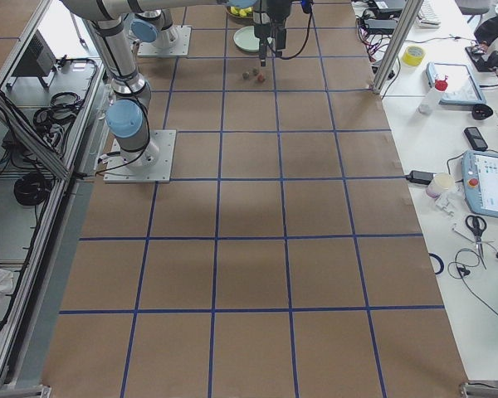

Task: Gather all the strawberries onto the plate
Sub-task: 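Raise the right gripper away while the left gripper reaches down and grasps a strawberry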

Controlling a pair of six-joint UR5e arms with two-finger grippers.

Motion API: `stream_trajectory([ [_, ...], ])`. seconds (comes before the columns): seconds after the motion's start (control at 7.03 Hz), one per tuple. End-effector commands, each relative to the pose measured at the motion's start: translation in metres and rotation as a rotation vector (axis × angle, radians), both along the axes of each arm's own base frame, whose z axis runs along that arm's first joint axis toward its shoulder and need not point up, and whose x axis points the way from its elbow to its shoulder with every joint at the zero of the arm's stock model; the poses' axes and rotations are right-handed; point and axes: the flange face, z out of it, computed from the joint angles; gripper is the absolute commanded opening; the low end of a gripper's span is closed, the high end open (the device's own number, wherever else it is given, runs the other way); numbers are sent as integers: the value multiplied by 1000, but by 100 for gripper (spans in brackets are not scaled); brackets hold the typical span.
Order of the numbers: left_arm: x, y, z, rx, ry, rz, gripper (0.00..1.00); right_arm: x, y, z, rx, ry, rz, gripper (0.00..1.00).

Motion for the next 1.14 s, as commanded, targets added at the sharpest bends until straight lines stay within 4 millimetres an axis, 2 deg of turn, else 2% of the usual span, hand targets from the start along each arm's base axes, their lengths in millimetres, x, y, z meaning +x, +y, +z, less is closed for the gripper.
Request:
stream_trajectory([
  [0.0,-15,3,-20,-7,1,-28,100,-1,-2,4,-24,0,-77,100],
  [0.14,-18,3,-29,0,-2,-34,94,0,-1,5,-27,-1,-92,100],
  [0.28,-19,2,-35,9,-4,-35,93,0,-2,4,-25,0,-93,100],
  [0.43,-20,3,-37,14,-2,-36,88,0,-2,3,-27,0,-93,100],
  [0.71,-20,3,-43,28,-6,-34,27,0,-5,-7,-7,-1,-92,100],
  [0.85,-20,3,-45,31,-7,-34,2,0,-5,-9,-1,-1,-89,100],
  [1.0,-20,1,-43,25,-6,-39,0,1,-7,-11,2,-3,-88,100],
])
